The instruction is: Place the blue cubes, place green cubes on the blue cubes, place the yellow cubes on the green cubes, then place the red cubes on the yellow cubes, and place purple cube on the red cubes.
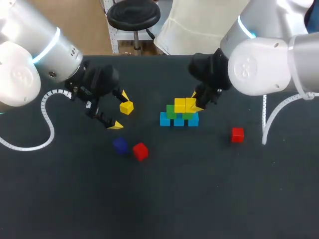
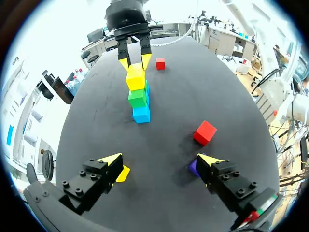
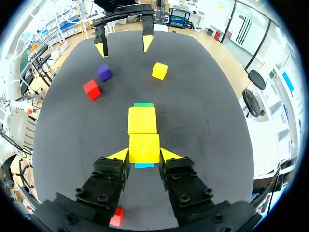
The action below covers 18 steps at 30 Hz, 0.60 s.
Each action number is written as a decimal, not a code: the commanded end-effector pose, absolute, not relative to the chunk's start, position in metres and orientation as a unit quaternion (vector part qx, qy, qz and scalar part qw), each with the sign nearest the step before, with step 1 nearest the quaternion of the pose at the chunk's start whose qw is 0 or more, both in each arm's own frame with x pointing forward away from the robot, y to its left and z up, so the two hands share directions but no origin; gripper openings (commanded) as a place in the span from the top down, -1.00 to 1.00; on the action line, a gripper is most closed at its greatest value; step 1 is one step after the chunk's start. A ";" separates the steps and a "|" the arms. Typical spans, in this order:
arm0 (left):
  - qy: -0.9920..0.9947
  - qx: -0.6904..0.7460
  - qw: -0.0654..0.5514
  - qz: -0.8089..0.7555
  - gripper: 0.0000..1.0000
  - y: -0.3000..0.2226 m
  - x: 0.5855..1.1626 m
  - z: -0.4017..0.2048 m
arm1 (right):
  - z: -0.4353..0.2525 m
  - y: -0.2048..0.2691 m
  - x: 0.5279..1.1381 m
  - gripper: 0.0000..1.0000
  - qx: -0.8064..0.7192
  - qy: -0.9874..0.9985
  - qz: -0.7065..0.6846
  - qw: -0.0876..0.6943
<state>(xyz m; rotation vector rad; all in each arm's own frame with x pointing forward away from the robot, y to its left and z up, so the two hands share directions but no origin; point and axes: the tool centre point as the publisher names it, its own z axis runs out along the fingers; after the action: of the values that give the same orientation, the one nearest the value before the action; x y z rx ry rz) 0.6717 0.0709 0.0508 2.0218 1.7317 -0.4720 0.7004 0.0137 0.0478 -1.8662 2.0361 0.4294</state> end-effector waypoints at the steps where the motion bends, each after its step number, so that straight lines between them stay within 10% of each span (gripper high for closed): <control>1: 0.624 0.731 0.219 -0.171 -1.00 0.072 0.672 0.050 | 0.048 0.014 0.702 0.21 -0.658 0.717 0.152 0.172; 9: 0.624 0.731 0.219 -0.171 -1.00 0.072 0.672 0.050 | 0.049 0.014 0.702 -0.05 -0.659 0.717 0.152 0.172; 12: 0.624 0.731 0.219 -0.171 -1.00 0.072 0.672 0.050 | 0.049 0.014 0.702 -1.00 -0.659 0.716 0.153 0.172; 18: 0.624 0.731 0.219 -0.171 -1.00 0.072 0.672 0.050 | 0.058 0.008 0.700 -1.00 -0.652 0.714 0.177 0.180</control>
<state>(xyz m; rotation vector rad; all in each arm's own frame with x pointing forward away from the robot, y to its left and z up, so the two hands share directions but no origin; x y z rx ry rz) 0.6717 0.0709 0.0508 2.0217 1.7317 -0.4720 0.6986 0.0168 0.0538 -1.8462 2.0329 0.4689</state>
